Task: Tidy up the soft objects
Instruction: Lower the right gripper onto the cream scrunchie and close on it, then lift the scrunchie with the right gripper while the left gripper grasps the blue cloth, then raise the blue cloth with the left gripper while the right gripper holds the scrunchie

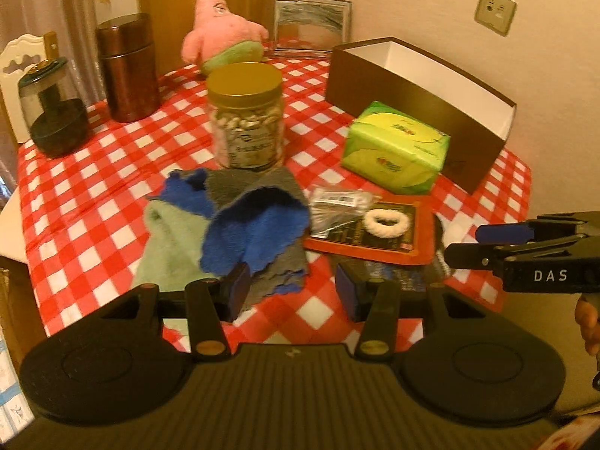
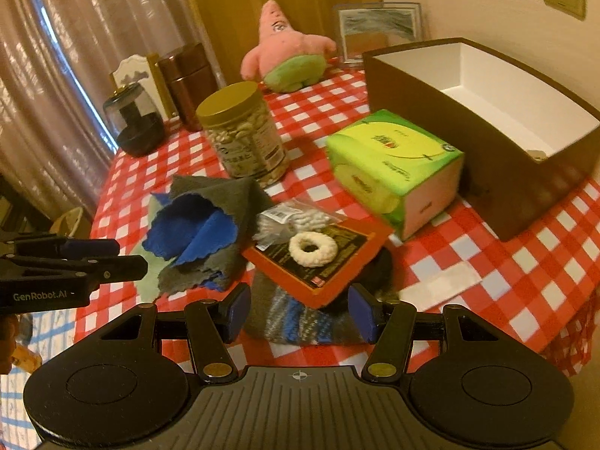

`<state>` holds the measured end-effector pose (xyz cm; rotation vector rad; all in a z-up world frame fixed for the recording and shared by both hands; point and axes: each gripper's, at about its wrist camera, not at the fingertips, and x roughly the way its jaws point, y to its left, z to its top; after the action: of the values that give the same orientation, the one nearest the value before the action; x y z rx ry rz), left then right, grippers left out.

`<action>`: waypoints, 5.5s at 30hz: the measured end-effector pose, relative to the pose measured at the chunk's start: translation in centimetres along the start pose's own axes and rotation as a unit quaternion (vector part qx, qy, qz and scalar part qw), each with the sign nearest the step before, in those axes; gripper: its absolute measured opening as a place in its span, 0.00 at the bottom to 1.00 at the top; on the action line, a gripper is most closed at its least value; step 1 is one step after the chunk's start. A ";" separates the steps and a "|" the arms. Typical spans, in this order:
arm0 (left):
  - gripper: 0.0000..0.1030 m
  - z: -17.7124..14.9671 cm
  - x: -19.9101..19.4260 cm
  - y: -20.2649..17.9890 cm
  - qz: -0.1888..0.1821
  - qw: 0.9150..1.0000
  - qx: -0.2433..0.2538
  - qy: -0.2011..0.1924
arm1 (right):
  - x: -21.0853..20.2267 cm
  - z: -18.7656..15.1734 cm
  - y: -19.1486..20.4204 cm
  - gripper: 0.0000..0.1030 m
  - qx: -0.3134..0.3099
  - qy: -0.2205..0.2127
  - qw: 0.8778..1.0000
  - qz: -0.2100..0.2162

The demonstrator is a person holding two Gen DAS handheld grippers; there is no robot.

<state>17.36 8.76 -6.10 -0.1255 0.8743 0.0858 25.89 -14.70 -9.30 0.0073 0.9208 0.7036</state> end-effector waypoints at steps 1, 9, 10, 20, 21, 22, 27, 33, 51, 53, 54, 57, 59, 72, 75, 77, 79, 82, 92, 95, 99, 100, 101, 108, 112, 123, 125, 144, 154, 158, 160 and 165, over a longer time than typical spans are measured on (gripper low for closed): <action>0.46 0.0 0.0 0.3 0.003 1.000 -0.001 -0.001 | 0.3 0.1 0.2 0.56 -0.003 0.000 1.000 0.000; 0.46 -0.2 1.0 1.5 0.016 1.000 -0.005 -0.007 | 2.9 1.0 0.7 0.56 -0.038 -0.004 0.999 -0.015; 0.46 -0.2 1.2 1.6 0.017 1.000 -0.006 -0.006 | 3.3 1.2 0.7 0.56 -0.044 -0.005 0.999 -0.016; 0.46 0.3 3.1 1.9 0.013 1.000 -0.007 -0.004 | 6.7 1.9 0.3 0.56 -0.079 0.001 0.997 -0.019; 0.46 0.4 3.3 1.9 0.011 1.000 -0.007 -0.004 | 7.0 2.0 0.3 0.56 -0.084 0.002 0.996 -0.020; 0.46 0.5 3.5 1.8 0.011 1.000 -0.007 -0.004 | 7.4 2.0 0.3 0.56 -0.089 0.004 0.996 -0.022; 0.46 1.0 4.2 1.7 0.010 1.000 -0.002 -0.006 | 8.9 2.2 0.4 0.56 -0.115 0.009 0.993 -0.031; 0.51 1.8 4.8 1.7 0.022 1.000 0.010 -0.015 | 10.6 2.1 0.5 0.56 -0.132 0.014 0.991 -0.032; 0.60 3.8 10.5 4.3 0.029 0.999 0.033 -0.007 | 9.3 3.2 -0.7 0.20 -0.107 -0.002 0.994 -0.036; 0.60 4.0 11.4 4.4 0.026 0.999 0.035 -0.003 | 9.1 3.4 -1.0 0.20 -0.095 -0.004 0.995 -0.036; 0.60 4.1 11.7 4.5 0.025 0.999 0.036 -0.003 | 8.9 3.6 -1.2 0.20 -0.090 -0.005 0.995 -0.036; 0.50 4.3 12.2 4.5 0.020 0.999 0.037 -0.012 | 8.6 3.7 -1.4 0.20 -0.078 -0.005 0.996 -0.037; 0.26 4.4 12.2 4.7 0.013 0.999 0.037 -0.016 | 8.4 3.7 -1.4 0.20 -0.076 -0.006 0.996 -0.038; 0.04 3.1 2.0 4.8 0.006 0.995 0.033 -0.090 | 6.8 3.1 -2.0 0.20 -0.058 -0.013 0.997 -0.041; 0.04 2.3 -1.4 4.8 0.004 0.994 0.030 -0.102 | 6.2 2.8 -2.0 0.20 -0.055 -0.015 0.998 -0.039; 0.04 1.8 -3.4 4.6 0.000 0.993 0.040 -0.108 | 5.8 2.4 -2.0 0.20 -0.054 -0.015 0.998 -0.038; 0.04 1.1 -4.9 4.3 -0.009 0.993 0.047 -0.104 | 5.6 2.2 -2.0 0.20 -0.053 -0.013 0.998 -0.037; 0.04 -0.3 -6.2 3.9 -0.018 0.994 0.062 -0.084 | 5.2 1.7 -2.0 0.20 -0.047 -0.008 0.998 -0.035; 0.04 -4.6 -8.1 3.3 -0.083 0.993 0.084 -0.005 | 3.4 0.4 -2.2 0.20 -0.045 -0.008 0.998 -0.042; 0.04 -5.1 -9.2 3.7 -0.085 0.993 0.080 -0.003 | 2.9 0.1 -2.4 0.20 -0.042 -0.009 0.998 -0.045; 0.04 -4.9 -10.2 5.2 -0.089 0.994 0.058 -0.009 | 2.8 -0.1 -2.5 0.20 -0.037 -0.008 0.998 -0.048; 0.04 -4.8 -10.1 5.5 -0.088 0.995 0.052 -0.011 | 2.8 -0.2 -2.5 0.20 -0.037 -0.008 0.998 -0.049; 0.04 -4.6 -9.8 5.7 -0.086 0.995 0.045 -0.012 | 2.8 -0.2 -2.5 0.20 -0.037 -0.007 0.998 -0.048; 0.04 -3.6 -3.4 5.3 -0.111 0.994 0.001 -0.005 | 3.2 -0.1 -2.0 0.20 -0.044 -0.004 0.998 -0.044; 0.04 -3.2 1.3 5.0 -0.105 0.994 -0.020 0.004 | 3.1 0.0 -1.9 0.20 -0.045 -0.004 0.998 -0.047; 0.32 -2.7 7.0 5.6 -0.011 1.000 0.002 0.011 | 2.3 -0.2 -3.3 0.20 -0.023 -0.004 0.997 -0.067; 0.34 -2.8 7.4 6.0 -0.011 1.000 -0.011 0.014 | 2.2 -0.2 -3.6 0.20 -0.017 -0.004 0.997 -0.070; 0.63 -4.1 5.2 8.9 0.006 0.998 -0.045 0.033 | 2.4 0.0 -4.0 0.20 -0.014 0.000 0.998 -0.064; 0.58 -2.9 9.2 7.8 -0.049 0.998 -0.022 0.030 | 2.5 0.1 -3.8 0.20 -0.017 0.001 0.998 -0.066; 0.29 -3.0 9.4 7.2 -0.062 0.998 -0.007 0.033 | 2.1 0.0 -4.0 0.20 -0.012 -0.004 0.998 -0.068; 0.16 -3.0 9.0 6.9 -0.065 0.997 0.004 0.032 | 1.9 0.0 -4.1 0.20 -0.010 -0.005 0.998 -0.066; 0.12 -2.9 6.6 6.4 -0.070 0.997 0.008 0.012 | 1.5 -0.1 -4.0 0.20 -0.010 -0.009 0.998 -0.060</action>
<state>18.62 14.83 -13.51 -0.1721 0.8884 -0.0549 28.64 -17.00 -11.67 -0.0591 0.8901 0.6002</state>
